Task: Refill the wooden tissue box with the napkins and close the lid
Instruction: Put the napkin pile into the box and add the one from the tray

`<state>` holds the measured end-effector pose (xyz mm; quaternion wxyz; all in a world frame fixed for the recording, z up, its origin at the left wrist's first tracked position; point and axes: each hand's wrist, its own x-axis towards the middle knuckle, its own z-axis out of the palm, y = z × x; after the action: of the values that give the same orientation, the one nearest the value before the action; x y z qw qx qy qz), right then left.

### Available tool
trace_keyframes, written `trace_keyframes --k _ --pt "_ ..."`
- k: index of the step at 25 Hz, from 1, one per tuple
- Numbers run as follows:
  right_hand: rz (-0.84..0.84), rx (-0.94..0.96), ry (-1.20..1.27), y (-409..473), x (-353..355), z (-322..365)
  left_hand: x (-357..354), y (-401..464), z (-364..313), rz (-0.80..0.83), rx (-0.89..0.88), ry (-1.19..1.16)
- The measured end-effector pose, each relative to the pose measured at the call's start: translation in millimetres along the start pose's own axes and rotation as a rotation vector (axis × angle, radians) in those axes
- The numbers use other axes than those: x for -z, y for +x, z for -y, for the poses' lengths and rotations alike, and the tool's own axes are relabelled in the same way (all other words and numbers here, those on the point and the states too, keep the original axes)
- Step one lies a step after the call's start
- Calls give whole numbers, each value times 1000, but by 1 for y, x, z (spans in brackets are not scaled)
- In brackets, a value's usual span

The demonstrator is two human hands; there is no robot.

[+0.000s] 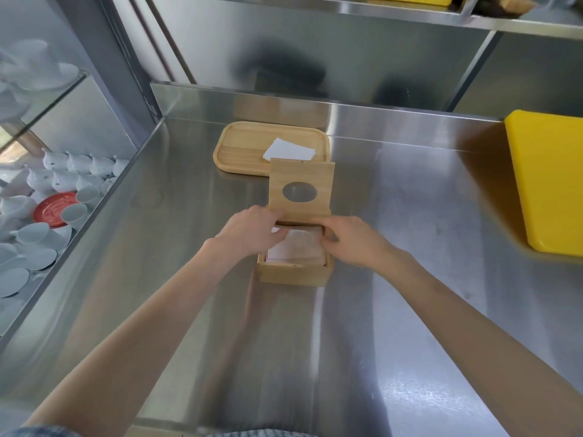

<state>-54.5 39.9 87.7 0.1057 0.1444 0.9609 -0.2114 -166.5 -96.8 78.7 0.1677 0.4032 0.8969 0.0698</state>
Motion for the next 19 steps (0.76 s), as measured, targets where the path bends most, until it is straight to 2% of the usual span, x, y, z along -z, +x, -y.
trace_keyframes --k 9,19 --pt "-215 -9 29 6 56 -6 60 -8 -5 -242 41 -57" --pt "-247 -58 57 43 75 -9 89 24 -3 -273 30 -73"
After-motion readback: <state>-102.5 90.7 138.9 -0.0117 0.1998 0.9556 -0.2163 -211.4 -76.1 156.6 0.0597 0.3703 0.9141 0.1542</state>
